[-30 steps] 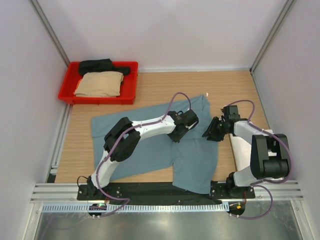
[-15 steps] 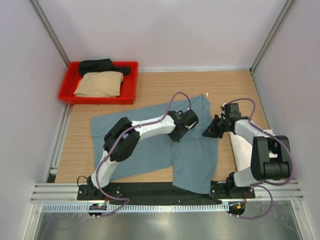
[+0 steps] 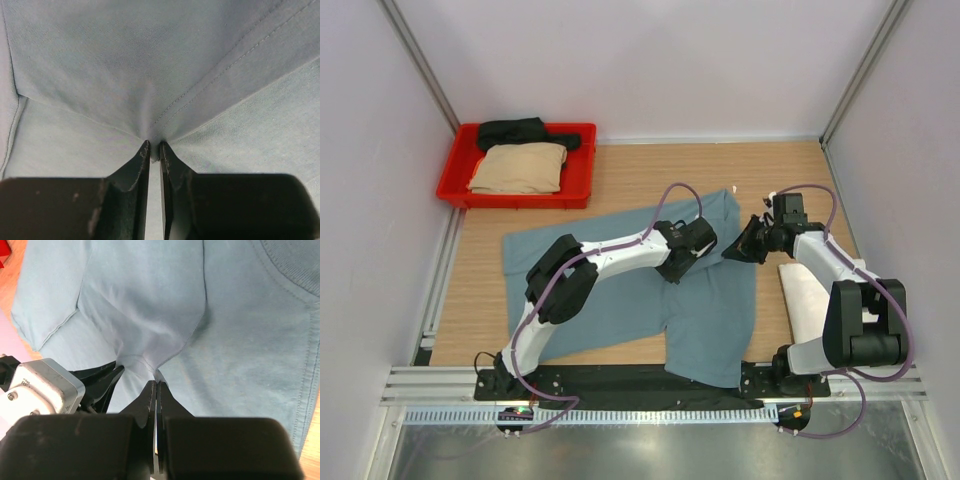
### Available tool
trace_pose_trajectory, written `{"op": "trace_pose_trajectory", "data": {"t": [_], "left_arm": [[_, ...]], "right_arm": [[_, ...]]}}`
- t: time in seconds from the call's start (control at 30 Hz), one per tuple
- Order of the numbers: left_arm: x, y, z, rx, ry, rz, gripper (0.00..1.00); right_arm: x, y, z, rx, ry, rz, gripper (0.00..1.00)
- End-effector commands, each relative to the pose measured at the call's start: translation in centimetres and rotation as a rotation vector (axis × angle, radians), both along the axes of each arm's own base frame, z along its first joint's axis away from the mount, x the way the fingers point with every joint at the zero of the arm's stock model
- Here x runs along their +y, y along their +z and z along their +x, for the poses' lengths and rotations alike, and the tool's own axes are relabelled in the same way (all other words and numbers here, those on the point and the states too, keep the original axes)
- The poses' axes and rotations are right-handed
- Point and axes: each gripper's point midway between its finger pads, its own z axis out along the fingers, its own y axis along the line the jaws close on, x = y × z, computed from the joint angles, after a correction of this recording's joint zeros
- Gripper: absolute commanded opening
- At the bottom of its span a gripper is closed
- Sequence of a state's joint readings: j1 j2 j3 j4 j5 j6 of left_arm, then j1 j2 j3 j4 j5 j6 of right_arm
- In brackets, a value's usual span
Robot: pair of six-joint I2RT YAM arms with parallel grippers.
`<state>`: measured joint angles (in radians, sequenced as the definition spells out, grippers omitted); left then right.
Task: Fold and stack the t-shirts
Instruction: Fold the tshirt
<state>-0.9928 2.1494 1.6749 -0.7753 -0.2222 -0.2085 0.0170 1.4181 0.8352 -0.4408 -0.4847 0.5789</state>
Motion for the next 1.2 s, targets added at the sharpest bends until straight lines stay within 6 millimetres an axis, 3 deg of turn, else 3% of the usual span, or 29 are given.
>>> {"op": "trace_pose_trajectory", "data": {"t": [0.0, 0.13, 0.4, 0.57, 0.9, 1.17], "left_arm": [[-0.7, 2.5, 0.4, -0.038, -0.006, -0.052, 0.13], [-0.8, 2.5, 0.4, -0.041, -0.009, -0.053, 0.18], [-0.5, 3.8, 0.9, -0.078, 0.013, -0.063, 0.06], [-0.5, 5.0, 1.5, -0.082, 0.031, -0.112, 0.02], [0.1, 5.2, 2.5, -0.058, 0.077, -0.156, 0.00], [1.9, 5.3, 4.7, -0.063, 0.143, -0.172, 0.00]], "right_arm": [[0.4, 2.4, 0.5, -0.042, -0.005, 0.039, 0.01], [0.4, 2.3, 0.5, -0.039, -0.006, 0.042, 0.01], [0.5, 3.7, 1.6, -0.071, -0.016, 0.053, 0.01], [0.9, 4.8, 3.7, -0.109, -0.021, 0.077, 0.01], [2.7, 7.3, 9.6, -0.173, 0.018, 0.115, 0.01], [4.3, 6.6, 12.1, -0.159, 0.051, 0.114, 0.01]]}}
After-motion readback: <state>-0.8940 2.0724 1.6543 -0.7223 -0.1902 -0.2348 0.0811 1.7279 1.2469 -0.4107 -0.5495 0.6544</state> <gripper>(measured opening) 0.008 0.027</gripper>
